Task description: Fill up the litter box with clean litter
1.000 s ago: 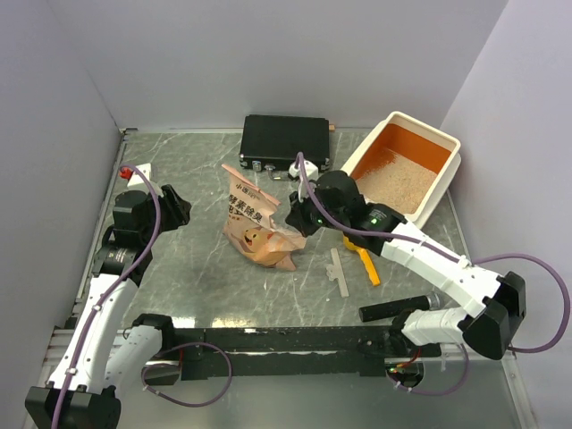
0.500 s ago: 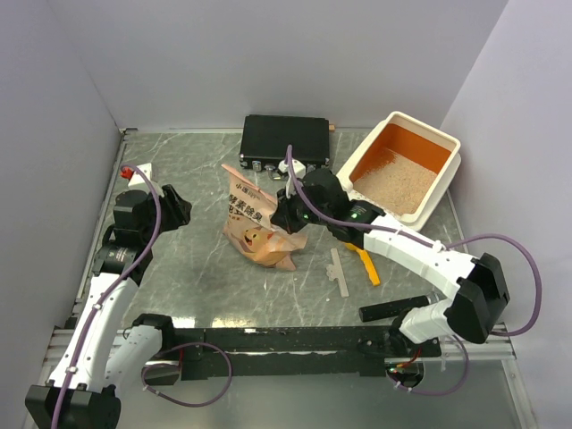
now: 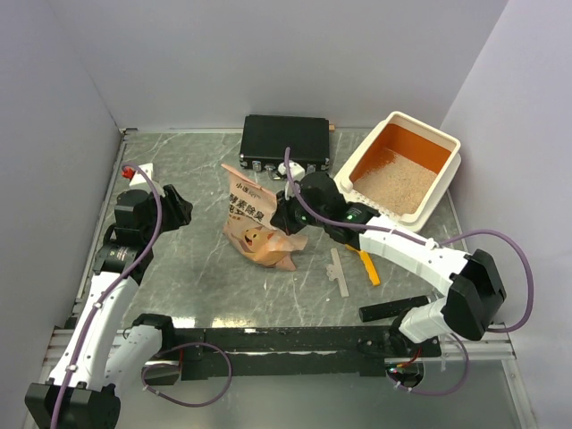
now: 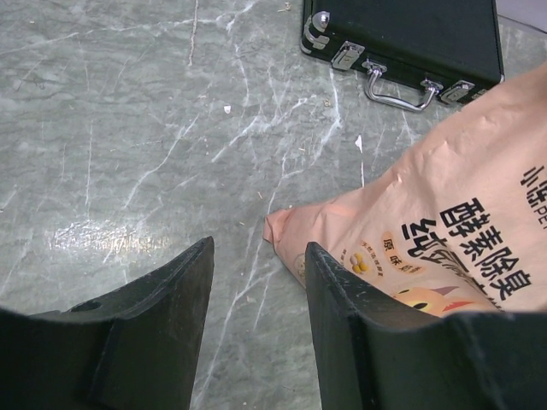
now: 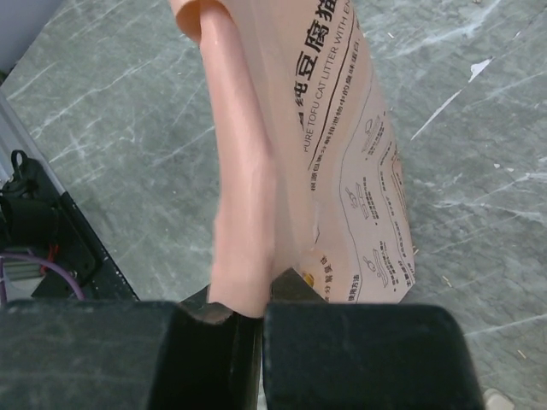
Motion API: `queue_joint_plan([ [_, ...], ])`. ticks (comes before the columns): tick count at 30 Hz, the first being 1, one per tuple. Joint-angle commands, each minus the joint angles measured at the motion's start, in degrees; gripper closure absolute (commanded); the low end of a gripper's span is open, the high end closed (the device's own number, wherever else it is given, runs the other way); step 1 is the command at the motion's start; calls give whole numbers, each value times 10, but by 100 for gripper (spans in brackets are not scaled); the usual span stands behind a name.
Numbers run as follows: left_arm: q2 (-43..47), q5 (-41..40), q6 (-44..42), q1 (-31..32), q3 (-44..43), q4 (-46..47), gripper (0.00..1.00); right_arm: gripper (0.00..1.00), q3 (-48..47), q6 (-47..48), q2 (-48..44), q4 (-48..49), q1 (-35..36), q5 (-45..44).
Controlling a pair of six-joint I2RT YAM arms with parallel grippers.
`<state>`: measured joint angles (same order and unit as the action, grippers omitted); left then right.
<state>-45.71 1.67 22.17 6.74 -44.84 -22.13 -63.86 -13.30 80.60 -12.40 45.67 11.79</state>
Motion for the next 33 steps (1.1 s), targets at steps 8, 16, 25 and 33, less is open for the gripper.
queue_joint_plan([
  [8,3,1,4,3,-2,7,48,100,65,-9,-27,41,-21,-3],
  [16,3,-2,4,3,-2,5,48,100,88,-1,-66,28,-20,-5],
  [25,4,-7,3,4,-2,3,47,100,68,14,-38,4,-14,55],
  [33,5,-6,3,3,-2,3,48,100,34,6,13,-6,-10,98],
])
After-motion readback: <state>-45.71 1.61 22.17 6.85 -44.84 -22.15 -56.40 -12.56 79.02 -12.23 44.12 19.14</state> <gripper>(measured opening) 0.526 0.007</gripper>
